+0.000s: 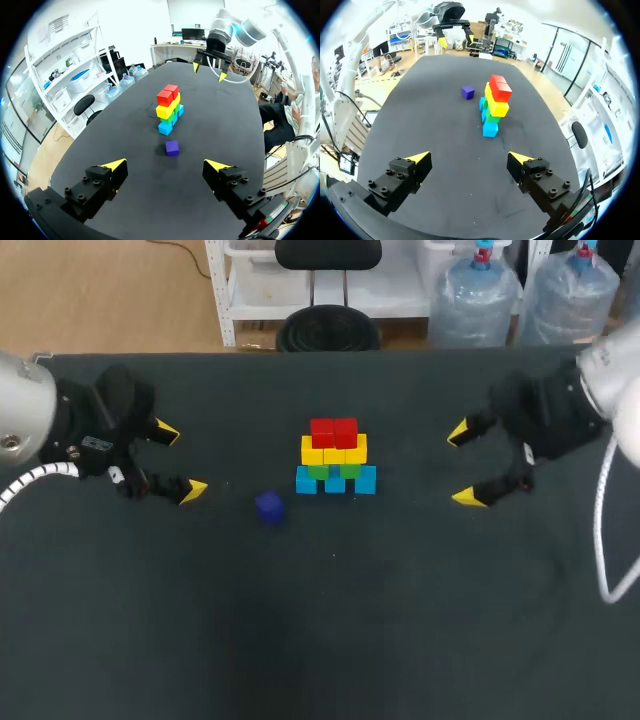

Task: Place the blue cubes, place green cubes on the blue cubes, place the yellow cubes on the green cubes, then place the red cubes on the yellow cubes, and place purple cube on the red cubes.

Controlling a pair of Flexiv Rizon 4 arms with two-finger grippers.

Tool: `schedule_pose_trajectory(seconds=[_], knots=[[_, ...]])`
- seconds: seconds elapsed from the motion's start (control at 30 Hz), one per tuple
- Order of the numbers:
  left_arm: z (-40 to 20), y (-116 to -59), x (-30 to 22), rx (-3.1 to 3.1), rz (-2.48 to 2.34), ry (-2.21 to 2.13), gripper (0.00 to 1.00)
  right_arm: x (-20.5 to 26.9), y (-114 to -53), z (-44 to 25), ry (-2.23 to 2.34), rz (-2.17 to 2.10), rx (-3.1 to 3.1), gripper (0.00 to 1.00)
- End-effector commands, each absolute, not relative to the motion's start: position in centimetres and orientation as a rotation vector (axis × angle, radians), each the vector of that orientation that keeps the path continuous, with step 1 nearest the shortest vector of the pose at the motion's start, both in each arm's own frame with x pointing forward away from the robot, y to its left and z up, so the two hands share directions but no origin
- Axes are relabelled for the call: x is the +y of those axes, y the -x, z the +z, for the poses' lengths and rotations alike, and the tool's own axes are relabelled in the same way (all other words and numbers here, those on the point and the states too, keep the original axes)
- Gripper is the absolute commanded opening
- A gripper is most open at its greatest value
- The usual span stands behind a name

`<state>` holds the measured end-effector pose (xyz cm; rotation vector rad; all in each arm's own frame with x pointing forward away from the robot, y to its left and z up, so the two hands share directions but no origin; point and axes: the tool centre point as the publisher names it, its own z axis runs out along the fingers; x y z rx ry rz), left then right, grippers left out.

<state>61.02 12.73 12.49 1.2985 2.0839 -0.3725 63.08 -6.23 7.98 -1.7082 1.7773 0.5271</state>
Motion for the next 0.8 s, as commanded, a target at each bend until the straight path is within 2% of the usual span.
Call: schedule_pose_trajectory(seconds=[0.03,0.33,0.6,0.8], knots=[[12.4,-61.0,12.9,2.076,-0.379,-1.299,1.0,-6.2,-63.0,7.6,1.672,0.55,1.739,1.0],[12.4,-61.0,12.9,2.076,-0.379,-1.299,1.0,-6.2,-63.0,7.6,1.672,0.55,1.739,1.0],[9.8,-60.3,15.6,2.182,-0.273,-1.169,1.0,-6.2,-63.0,7.6,1.672,0.55,1.739,1.0],[9.5,-59.0,13.9,2.231,-0.152,-1.106,1.0,-6.2,-63.0,7.6,1.672,0.55,1.739,1.0]])
